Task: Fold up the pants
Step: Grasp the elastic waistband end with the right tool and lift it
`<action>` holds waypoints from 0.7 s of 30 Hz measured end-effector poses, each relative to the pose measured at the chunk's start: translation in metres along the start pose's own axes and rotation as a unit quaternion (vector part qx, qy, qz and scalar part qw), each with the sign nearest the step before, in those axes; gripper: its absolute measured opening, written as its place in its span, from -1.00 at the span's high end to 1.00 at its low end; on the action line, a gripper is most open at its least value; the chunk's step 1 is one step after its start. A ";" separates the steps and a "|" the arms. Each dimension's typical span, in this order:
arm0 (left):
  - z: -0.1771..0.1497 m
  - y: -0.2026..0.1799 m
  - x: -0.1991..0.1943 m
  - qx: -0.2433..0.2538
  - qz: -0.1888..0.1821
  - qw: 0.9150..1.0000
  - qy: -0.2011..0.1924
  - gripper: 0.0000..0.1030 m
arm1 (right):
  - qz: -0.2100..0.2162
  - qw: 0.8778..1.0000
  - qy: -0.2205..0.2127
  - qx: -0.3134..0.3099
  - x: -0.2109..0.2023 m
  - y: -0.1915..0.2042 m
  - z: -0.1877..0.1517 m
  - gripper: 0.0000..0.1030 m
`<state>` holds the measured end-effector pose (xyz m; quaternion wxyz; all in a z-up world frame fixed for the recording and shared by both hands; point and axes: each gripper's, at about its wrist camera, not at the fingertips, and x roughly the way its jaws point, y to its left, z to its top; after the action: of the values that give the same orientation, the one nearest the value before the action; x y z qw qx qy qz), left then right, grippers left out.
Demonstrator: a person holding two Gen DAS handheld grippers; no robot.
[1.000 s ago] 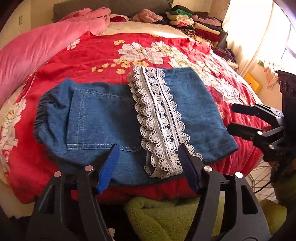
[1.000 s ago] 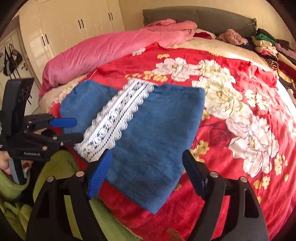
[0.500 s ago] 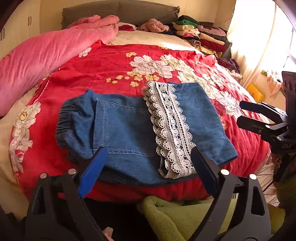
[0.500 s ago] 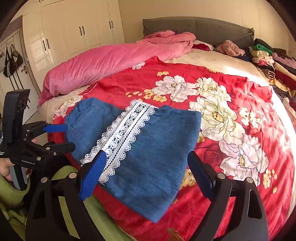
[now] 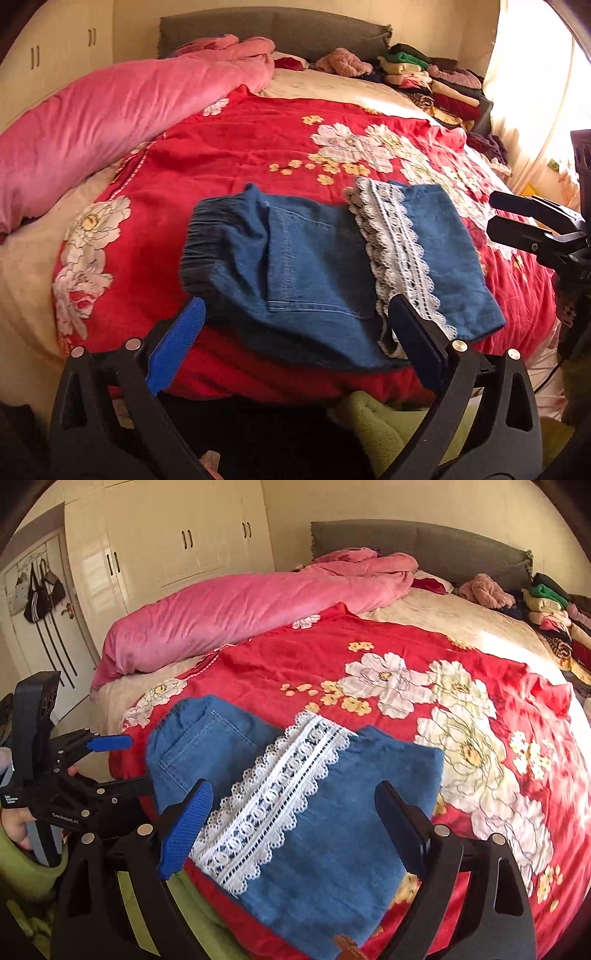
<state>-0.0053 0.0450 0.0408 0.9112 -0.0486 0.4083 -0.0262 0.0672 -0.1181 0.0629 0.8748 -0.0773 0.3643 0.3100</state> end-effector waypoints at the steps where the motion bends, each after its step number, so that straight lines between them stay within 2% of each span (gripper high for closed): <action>1: 0.000 0.006 0.000 -0.006 0.002 1.000 0.000 -0.81 | 0.002 1.000 0.002 -0.006 0.004 0.002 0.004 -0.72; 10: -0.005 0.065 0.005 -0.080 0.021 0.997 0.009 -0.81 | 0.031 0.998 0.027 -0.044 0.047 0.022 0.034 -0.72; 16: -0.009 0.076 0.018 -0.100 0.007 0.995 0.017 -0.81 | 0.073 0.993 0.052 -0.076 0.082 0.048 0.062 -0.72; 19: -0.009 0.071 0.025 -0.100 -0.011 0.995 0.019 -0.51 | 0.097 0.989 0.066 -0.095 0.101 0.064 0.075 -0.72; 21: -0.010 0.067 0.030 -0.097 -0.023 0.995 0.026 -0.16 | 0.111 0.985 0.078 -0.106 0.114 0.074 0.081 -0.72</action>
<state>0.0079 0.1082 0.0045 0.8905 -0.1452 0.4310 -0.0085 0.1322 0.0257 0.0506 0.7906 -0.1523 0.4031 0.4349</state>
